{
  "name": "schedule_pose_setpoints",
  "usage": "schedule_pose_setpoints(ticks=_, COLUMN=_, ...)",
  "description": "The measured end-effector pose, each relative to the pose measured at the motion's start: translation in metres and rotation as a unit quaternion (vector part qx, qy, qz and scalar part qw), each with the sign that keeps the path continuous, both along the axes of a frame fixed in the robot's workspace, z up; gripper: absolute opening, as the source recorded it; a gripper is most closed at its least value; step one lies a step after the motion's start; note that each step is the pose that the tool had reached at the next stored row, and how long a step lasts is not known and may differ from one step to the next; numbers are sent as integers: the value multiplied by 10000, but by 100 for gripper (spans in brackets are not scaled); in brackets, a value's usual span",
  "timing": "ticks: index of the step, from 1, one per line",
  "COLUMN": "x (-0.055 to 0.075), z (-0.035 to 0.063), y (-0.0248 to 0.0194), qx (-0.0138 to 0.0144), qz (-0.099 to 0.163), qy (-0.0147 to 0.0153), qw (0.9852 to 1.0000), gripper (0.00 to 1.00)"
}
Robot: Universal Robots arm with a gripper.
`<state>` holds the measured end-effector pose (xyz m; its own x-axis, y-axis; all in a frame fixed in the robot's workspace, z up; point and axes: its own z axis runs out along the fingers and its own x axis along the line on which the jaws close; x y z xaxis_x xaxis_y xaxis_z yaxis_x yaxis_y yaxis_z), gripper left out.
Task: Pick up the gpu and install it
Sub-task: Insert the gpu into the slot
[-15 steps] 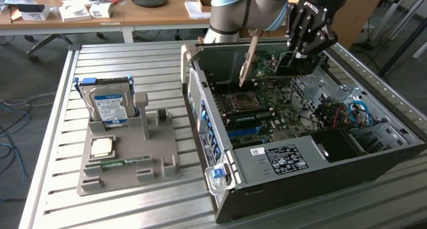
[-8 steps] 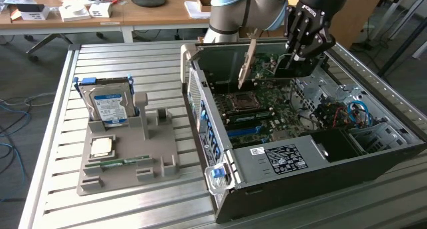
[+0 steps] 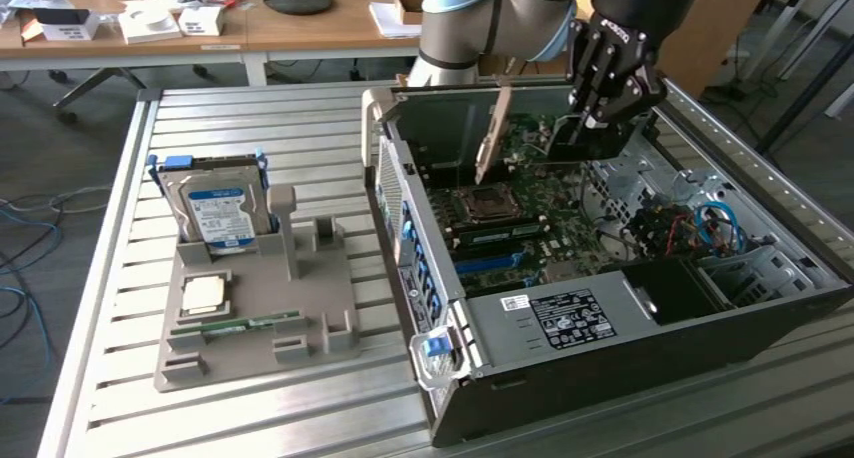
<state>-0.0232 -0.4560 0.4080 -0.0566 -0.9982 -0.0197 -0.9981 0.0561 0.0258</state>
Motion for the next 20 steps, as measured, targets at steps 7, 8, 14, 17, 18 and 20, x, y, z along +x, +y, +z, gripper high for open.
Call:
schedule_pose_setpoints(ticks=7, x=0, z=-53, y=0, qx=0, qz=26, qy=0, qw=10000, gripper=26)
schedule_pose_setpoints(ticks=8, x=0, z=-59, y=0, qx=0, qz=30, qy=0, qw=10000, gripper=26)
schedule_pose_setpoints(ticks=14, x=-2, z=-100, y=0, qx=0, qz=59, qy=0, qw=10000, gripper=26)
schedule_pose_setpoints(ticks=17, x=-7, z=-123, y=0, qx=0, qz=79, qy=-2, qw=10000, gripper=26)
schedule_pose_setpoints(ticks=18, x=-9, z=-131, y=0, qx=0, qz=87, qy=-3, qw=10000, gripper=26)
schedule_pose_setpoints(ticks=20, x=-12, z=-146, y=0, qx=0, qz=101, qy=-4, qw=9999, gripper=26)
